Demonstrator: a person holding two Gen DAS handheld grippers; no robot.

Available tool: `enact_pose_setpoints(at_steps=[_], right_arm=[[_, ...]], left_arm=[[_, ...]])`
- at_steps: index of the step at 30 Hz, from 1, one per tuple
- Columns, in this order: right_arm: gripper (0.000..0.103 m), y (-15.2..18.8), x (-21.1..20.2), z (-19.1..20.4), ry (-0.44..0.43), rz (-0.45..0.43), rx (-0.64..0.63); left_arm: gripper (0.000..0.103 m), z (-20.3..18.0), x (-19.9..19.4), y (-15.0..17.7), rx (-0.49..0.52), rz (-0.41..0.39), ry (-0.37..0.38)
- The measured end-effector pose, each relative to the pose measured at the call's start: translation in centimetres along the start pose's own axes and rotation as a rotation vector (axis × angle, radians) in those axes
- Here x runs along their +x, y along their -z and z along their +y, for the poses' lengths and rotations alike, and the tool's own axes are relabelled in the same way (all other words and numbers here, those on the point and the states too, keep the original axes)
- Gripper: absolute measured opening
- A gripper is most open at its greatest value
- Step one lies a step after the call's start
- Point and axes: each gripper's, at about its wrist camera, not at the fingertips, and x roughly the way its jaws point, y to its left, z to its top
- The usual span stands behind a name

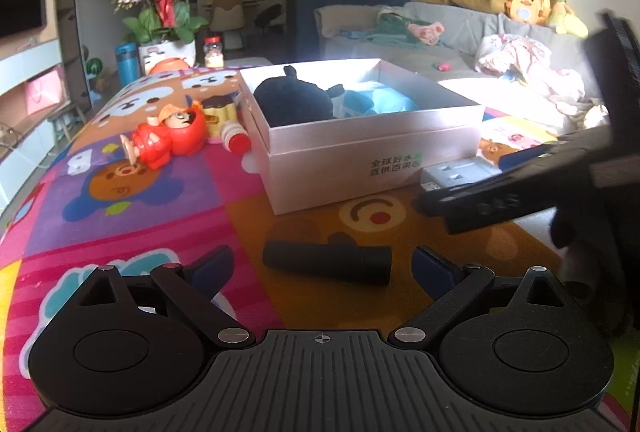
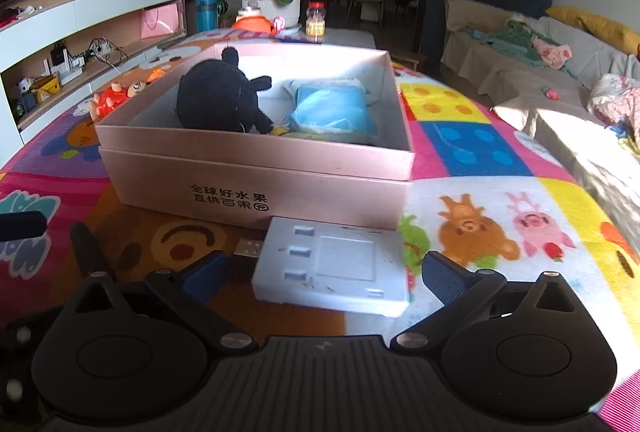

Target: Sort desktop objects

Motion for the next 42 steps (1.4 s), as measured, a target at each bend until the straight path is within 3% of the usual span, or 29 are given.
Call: enact_pose_setpoints(at_steps=[1, 3, 9, 14, 18, 21, 26, 36, 39, 42], right_arm=[[0.103, -0.2, 0.5, 0.0, -0.001, 0.017, 0.012], [0.092, -0.3, 0.6, -0.4, -0.011, 0.021, 0.043], [0.091, 2.1, -2.4, -1.0, -0.046, 0.022, 0.018], [0.091, 5.3, -6.0, -1.6, -0.064, 0.03, -0.014], [0.091, 6.7, -7.3, -1.9, -0.061, -0.005, -0.035], [0.092, 6.6, -7.2, -2.2, -0.073, 0.001, -0.018], [0.1, 6.6, -6.9, -2.1, -0.08, 0.012, -0.012], [0.103, 6.6, -6.8, -2.3, -0.077, 0.015, 0.001], [0.102, 6.6, -6.8, -2.4, -0.08, 0.011, 0.007], [0.096, 6.7, -6.9, -2.5, -0.072, 0.004, 0.01]], left_arm=[[0.099, -0.1, 0.1, 0.0, 0.004, 0.003, -0.004], [0.099, -0.1, 0.1, 0.0, 0.009, 0.006, -0.005], [0.099, 0.0, 0.8, -0.1, 0.012, 0.043, -0.008], [0.099, -0.1, 2.4, -0.7, 0.017, 0.122, 0.003], [0.1, -0.5, 3.0, -1.2, 0.053, 0.112, -0.034], [0.099, -0.9, 3.3, -1.4, 0.074, 0.105, -0.045], [0.081, -1.3, 2.7, -1.3, 0.089, 0.087, -0.024], [0.082, -1.7, 0.2, 0.4, 0.09, 0.085, -0.009], [0.087, -1.5, 0.1, 0.6, 0.074, 0.087, -0.015], [0.089, -1.2, 0.3, 0.5, 0.056, 0.097, -0.013]])
